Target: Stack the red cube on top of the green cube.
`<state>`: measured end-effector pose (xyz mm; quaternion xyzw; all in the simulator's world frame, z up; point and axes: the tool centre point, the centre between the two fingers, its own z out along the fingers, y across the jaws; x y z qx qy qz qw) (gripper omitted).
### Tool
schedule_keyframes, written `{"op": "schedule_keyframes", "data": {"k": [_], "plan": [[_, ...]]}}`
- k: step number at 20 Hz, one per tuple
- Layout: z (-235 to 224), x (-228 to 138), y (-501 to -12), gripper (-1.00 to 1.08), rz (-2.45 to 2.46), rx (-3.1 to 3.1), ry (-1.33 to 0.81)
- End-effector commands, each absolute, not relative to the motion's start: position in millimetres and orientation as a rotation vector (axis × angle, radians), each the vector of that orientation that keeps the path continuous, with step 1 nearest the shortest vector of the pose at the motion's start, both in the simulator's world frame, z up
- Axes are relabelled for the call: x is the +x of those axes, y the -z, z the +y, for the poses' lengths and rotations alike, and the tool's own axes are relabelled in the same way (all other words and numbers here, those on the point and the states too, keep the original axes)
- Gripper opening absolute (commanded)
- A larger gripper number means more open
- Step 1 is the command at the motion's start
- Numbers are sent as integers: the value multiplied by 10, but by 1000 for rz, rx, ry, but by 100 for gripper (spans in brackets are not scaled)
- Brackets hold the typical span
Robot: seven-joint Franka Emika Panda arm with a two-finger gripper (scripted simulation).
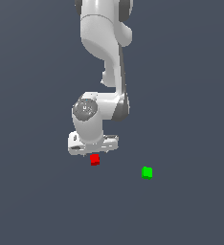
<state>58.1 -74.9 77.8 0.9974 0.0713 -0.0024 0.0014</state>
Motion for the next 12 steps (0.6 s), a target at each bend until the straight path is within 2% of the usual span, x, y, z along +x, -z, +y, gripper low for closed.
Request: {"op": "schedule_keyframes", "data": {"k": [1,12], "plan": [[-791,636,-735,100,235,3132,2],[-826,671,-640,100,241,3132,1]]}}
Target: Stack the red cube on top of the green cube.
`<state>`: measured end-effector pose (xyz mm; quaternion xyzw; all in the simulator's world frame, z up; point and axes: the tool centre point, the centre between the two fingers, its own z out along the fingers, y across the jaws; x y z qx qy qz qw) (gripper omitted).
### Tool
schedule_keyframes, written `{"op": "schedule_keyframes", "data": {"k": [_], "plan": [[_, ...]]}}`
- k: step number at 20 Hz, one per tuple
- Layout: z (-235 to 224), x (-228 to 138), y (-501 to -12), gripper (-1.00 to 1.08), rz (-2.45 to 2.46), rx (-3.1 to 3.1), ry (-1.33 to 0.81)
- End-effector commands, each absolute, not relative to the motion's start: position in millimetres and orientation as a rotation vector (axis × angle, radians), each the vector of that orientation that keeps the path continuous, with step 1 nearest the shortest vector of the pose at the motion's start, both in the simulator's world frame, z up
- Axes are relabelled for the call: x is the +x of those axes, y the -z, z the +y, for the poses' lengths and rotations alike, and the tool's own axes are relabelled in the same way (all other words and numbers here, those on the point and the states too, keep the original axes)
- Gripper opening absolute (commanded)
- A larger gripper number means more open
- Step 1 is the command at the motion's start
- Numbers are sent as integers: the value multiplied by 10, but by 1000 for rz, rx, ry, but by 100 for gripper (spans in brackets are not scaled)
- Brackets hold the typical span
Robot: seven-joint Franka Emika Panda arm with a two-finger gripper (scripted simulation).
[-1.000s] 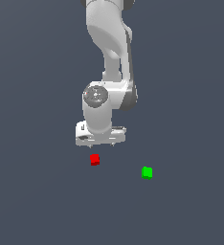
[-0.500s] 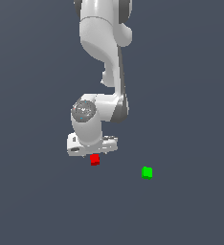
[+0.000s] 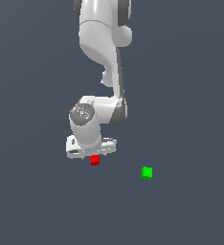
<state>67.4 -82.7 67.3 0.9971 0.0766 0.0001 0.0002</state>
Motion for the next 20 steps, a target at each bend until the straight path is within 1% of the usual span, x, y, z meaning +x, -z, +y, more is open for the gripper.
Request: {"op": "schedule_keyframes", "data": {"k": [1,8,14,15,20], "plan": [[-827,671,-606,100,241,3132,1],[-824,670,-265,100,243,3132,0],[-827,686,-198,100,243,3132,0],[-827,686,-198,-100,243,3132,0],[-827,686,-198,-100,243,3132,0]]}}
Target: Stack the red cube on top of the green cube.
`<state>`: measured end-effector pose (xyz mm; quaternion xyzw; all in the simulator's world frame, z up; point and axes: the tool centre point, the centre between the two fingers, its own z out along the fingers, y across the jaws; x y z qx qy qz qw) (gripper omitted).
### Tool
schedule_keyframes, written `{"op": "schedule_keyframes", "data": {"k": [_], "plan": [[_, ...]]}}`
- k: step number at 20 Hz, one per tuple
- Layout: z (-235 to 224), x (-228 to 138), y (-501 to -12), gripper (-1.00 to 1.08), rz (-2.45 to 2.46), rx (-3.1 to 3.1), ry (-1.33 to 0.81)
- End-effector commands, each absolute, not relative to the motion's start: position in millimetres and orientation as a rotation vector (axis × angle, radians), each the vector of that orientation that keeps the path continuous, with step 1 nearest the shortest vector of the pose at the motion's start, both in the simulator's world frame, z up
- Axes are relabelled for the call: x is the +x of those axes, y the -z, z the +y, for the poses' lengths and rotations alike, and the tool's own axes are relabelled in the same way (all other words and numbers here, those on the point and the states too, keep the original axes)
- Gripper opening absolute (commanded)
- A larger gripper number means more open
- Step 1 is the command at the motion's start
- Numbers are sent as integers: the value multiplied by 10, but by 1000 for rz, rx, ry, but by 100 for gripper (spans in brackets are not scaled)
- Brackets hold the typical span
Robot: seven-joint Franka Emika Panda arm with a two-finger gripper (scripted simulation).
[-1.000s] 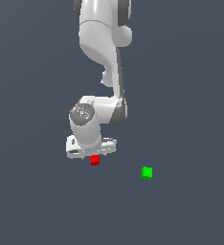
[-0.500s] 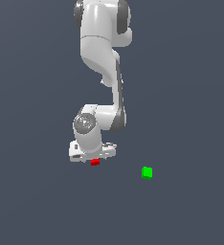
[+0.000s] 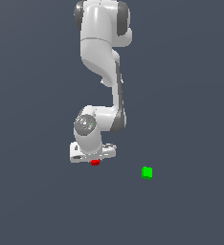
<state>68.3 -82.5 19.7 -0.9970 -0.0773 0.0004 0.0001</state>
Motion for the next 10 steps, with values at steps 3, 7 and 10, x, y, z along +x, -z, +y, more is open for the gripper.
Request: {"op": "schedule_keyframes", "data": {"k": [3,7,10], "plan": [[-827,686,-198,-100,-243,-3132,0],[-822,684,-209,-100,-244,-3132,-1],[-822,680,-273,-100,-244,-3132,-1]]}}
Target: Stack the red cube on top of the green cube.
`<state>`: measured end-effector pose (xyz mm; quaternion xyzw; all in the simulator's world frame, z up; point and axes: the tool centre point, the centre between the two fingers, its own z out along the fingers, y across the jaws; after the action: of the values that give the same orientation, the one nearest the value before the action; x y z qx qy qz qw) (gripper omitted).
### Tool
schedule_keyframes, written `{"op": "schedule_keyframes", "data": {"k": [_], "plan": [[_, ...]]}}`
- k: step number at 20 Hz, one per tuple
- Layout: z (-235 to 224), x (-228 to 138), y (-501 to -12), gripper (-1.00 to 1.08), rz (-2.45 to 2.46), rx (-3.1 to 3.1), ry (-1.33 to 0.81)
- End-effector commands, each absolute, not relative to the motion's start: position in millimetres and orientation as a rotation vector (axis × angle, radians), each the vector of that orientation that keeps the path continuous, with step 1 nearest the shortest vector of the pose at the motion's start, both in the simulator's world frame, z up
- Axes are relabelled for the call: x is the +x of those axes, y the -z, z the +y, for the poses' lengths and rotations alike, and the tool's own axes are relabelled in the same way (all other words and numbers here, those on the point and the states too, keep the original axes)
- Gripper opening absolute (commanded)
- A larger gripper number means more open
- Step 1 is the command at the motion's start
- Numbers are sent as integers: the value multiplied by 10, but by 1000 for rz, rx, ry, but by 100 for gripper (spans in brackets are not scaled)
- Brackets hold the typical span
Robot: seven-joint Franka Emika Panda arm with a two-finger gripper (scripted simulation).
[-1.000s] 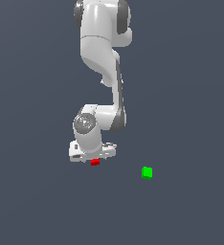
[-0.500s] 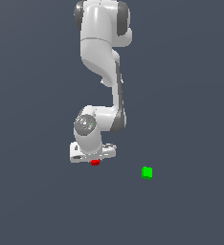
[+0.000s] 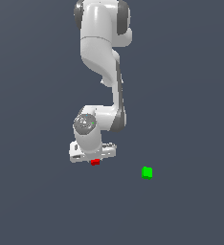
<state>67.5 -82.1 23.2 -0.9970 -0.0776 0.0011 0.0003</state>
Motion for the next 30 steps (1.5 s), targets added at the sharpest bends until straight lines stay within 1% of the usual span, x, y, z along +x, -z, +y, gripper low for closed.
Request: {"op": "schedule_keyframes", "data": {"k": [1,11,16,24,30], "plan": [[-822,678,-307,-100,-244,-3132,-1],[-821,669,-949,-100,-244,-3132,-1],[-822,673,-1155,-100,-244,-3132,-1],[-786,691,-1180,-100,-243,-3132,1],[-482,759,-1108,-100,-243,-3132,1]]}}
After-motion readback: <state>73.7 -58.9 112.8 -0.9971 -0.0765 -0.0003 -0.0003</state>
